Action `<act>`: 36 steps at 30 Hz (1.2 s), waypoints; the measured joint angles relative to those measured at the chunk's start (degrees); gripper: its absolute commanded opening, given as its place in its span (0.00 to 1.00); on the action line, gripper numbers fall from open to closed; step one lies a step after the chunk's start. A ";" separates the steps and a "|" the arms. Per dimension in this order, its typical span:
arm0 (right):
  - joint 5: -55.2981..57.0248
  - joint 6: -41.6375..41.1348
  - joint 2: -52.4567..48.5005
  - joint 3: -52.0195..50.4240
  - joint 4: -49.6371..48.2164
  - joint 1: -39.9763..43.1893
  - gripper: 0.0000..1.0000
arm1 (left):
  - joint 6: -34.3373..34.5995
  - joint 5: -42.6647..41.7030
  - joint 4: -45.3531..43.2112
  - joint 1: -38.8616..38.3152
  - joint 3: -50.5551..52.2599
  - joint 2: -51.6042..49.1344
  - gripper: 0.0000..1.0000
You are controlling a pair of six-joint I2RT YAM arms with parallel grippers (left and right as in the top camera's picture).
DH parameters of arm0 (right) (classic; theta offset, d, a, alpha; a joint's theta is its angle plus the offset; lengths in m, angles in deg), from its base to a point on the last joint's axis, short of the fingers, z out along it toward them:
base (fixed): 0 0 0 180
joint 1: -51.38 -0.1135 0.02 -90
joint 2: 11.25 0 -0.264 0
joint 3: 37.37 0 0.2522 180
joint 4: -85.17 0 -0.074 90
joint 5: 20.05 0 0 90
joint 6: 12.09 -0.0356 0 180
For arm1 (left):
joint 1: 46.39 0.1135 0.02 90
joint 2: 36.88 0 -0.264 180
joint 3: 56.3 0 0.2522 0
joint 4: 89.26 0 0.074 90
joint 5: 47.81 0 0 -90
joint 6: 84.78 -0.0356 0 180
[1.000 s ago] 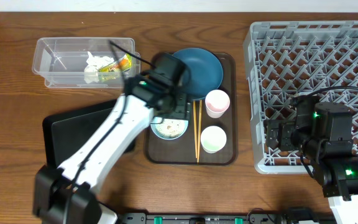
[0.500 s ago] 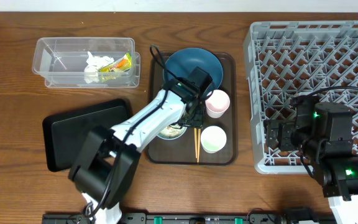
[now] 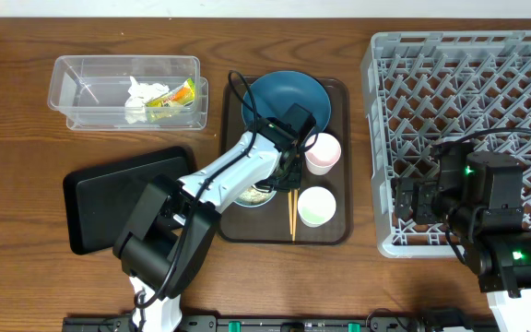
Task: Sort waste into correct bins and load items into the dishwasher rack
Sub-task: 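Reach left gripper to light-blue rice bowl and grasp its rim, then lift bowl with left gripper and tip rice onto black tray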
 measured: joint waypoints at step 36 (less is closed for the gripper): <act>0.00 0.00 0.00 0.00 0.76 0.00 0.99 | 0.90 3.98 8.94 2.54 0.00 16.96 0.06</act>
